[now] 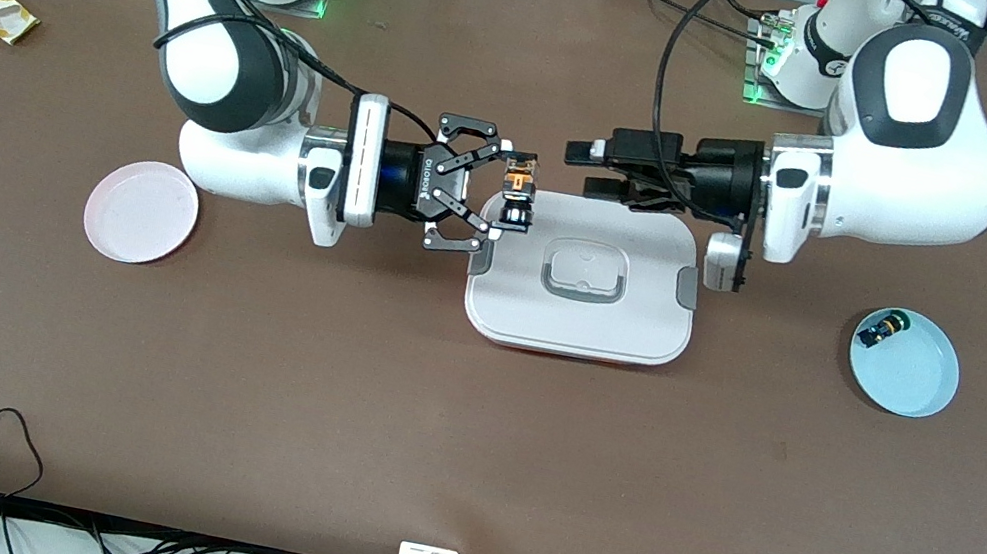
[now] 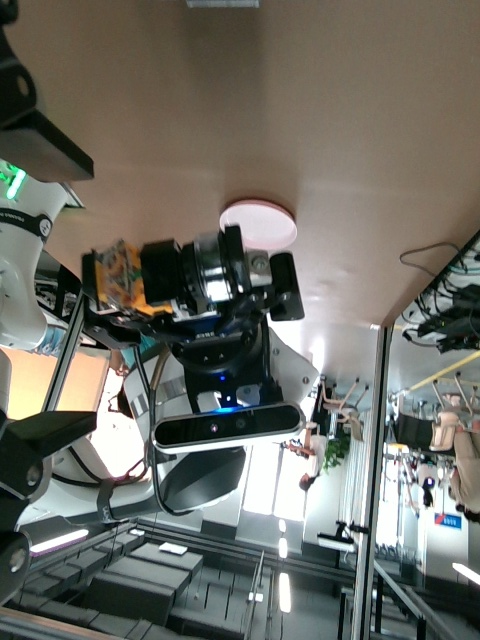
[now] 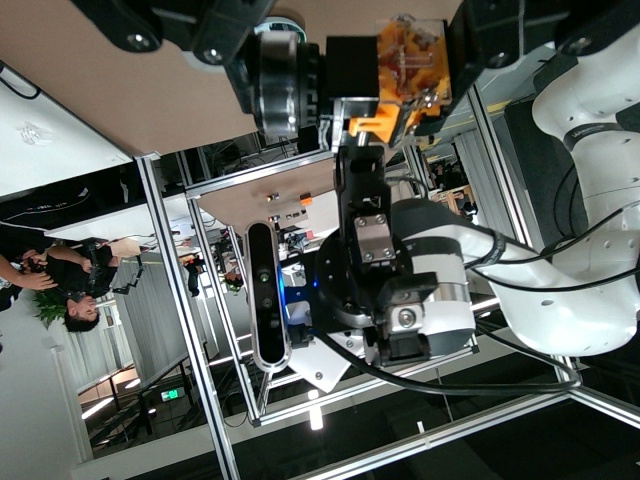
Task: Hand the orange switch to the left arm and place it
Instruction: 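Carry the switch over the box while the left gripper reaches toward it, then grasp the orange switch with the left gripper and open the right gripper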
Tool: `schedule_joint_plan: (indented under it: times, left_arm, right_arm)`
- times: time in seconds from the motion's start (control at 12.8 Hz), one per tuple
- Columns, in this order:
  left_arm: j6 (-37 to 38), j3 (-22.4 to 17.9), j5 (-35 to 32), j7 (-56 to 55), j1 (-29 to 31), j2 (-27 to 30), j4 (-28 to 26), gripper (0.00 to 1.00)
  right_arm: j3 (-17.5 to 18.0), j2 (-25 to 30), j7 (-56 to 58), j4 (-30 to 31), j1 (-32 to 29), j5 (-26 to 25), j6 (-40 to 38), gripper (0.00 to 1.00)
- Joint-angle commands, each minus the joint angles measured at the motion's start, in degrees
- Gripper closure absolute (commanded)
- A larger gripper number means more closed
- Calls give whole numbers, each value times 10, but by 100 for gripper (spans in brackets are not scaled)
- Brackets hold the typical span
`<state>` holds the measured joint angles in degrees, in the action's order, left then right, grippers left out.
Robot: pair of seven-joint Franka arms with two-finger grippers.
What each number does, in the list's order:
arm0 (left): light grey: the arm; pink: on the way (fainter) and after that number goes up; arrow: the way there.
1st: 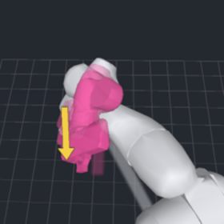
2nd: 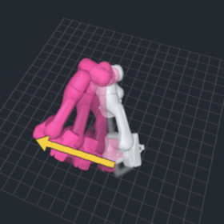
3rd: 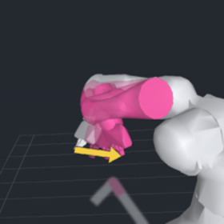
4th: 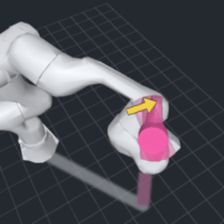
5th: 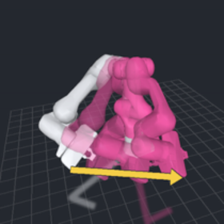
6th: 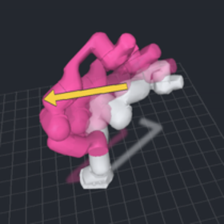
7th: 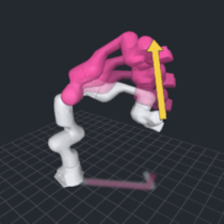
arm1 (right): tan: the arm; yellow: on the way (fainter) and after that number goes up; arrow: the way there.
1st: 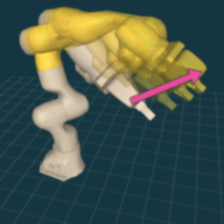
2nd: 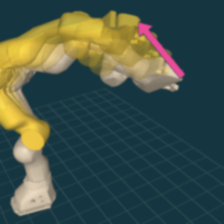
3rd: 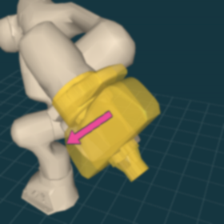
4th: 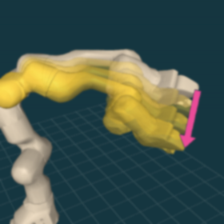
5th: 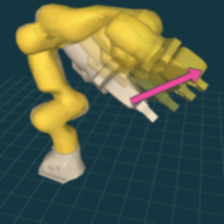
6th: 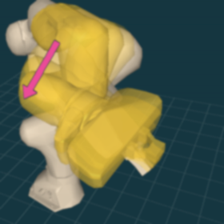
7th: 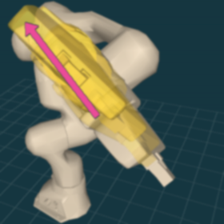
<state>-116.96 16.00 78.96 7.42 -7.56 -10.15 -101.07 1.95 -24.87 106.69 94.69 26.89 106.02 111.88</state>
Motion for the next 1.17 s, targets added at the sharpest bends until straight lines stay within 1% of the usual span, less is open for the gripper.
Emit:
schedule_joint_plan:
  times: [0.0, 0.08, 0.23, 0.31, 0.47, 0.55, 0.7, 0.78, 0.86, 1.09]
  left_arm:
    - [-5, 2, 66, 65, 1, -13, -14, 0]
    - [-19, 3, 87, 68, -7, -14, -21, 0]
    - [-73, 5, 102, 72, -29, -18, -24, 0]
    - [-84, 5, 128, 73, -39, -21, -25, 0]
    - [-87, 5, 132, 80, -43, -22, -25, 0]
    - [-86, 5, 132, 81, -41, -22, -25, 4]
    - [-85, 4, 132, 94, -41, -22, -26, 24]
    - [-83, 4, 132, 96, -40, -22, -26, 26]
    - [-81, 4, 132, 96, -40, -22, -26, 36]
    - [-78, 4, 128, 102, -33, -20, -26, 52]
  right_arm:
    - [-3, 2, 13, 0, 10, 32, 11, 80]
    - [-3, 2, 13, 0, 13, 34, 18, 80]
    - [-3, 2, 9, 0, 18, 45, 32, 80]
    - [-3, 2, 11, 0, 21, 45, 32, 80]
    - [-3, 2, 11, 0, 23, 45, 32, 80]
    - [-3, 3, 11, 1, 27, 45, 33, 80]
    - [-4, 3, 10, 0, 28, 45, 43, 80]
    - [-4, 3, 10, 1, 28, 46, 44, 80]
    - [-4, 3, 10, 0, 28, 46, 45, 80]
    - [-4, 4, 6, 0, 28, 46, 46, 80]
